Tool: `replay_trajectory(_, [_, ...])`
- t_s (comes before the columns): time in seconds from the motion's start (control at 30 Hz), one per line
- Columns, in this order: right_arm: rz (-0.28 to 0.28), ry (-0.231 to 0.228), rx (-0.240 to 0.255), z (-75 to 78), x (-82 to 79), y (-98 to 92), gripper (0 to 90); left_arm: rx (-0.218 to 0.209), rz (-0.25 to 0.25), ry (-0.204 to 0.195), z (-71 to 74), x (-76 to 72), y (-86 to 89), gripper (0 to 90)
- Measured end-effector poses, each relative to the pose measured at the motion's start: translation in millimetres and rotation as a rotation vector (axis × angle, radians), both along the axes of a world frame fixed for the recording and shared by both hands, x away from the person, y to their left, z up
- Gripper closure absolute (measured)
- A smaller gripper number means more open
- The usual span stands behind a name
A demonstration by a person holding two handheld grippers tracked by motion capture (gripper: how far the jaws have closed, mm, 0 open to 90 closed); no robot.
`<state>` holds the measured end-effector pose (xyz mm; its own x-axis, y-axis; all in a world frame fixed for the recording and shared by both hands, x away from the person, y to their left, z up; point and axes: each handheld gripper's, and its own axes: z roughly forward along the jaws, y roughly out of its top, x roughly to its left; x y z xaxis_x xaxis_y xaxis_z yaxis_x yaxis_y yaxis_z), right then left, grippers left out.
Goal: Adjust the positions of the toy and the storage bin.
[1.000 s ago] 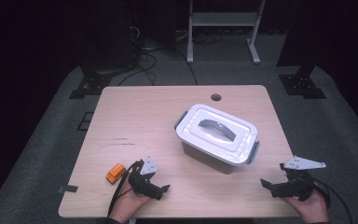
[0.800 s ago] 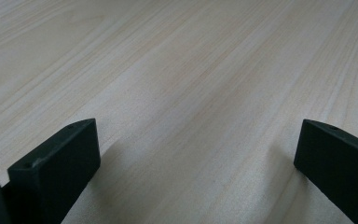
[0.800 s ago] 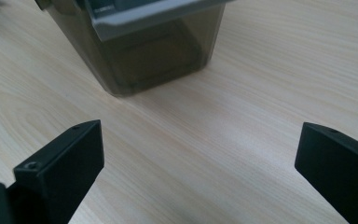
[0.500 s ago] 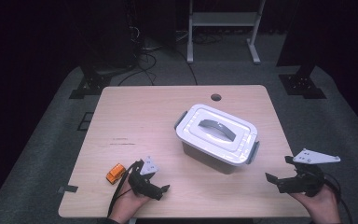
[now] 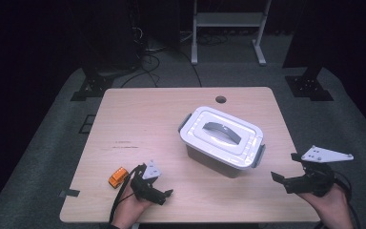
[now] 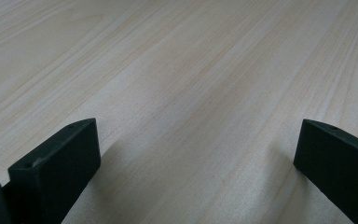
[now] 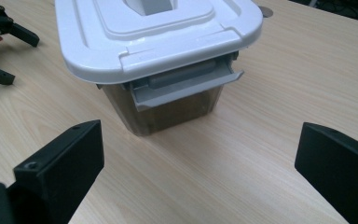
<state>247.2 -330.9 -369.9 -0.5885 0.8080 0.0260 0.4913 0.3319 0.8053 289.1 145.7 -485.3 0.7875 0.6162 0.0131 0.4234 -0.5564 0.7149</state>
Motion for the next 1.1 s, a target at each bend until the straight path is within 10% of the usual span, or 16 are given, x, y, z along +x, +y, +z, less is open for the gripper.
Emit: replay_trajectory(1.1, [0.061, -0.036, 0.014, 29.2, 15.4, 26.9, 0.4, 0.001, 0.003, -0.001, 0.1, -0.1, 0.4, 0.0])
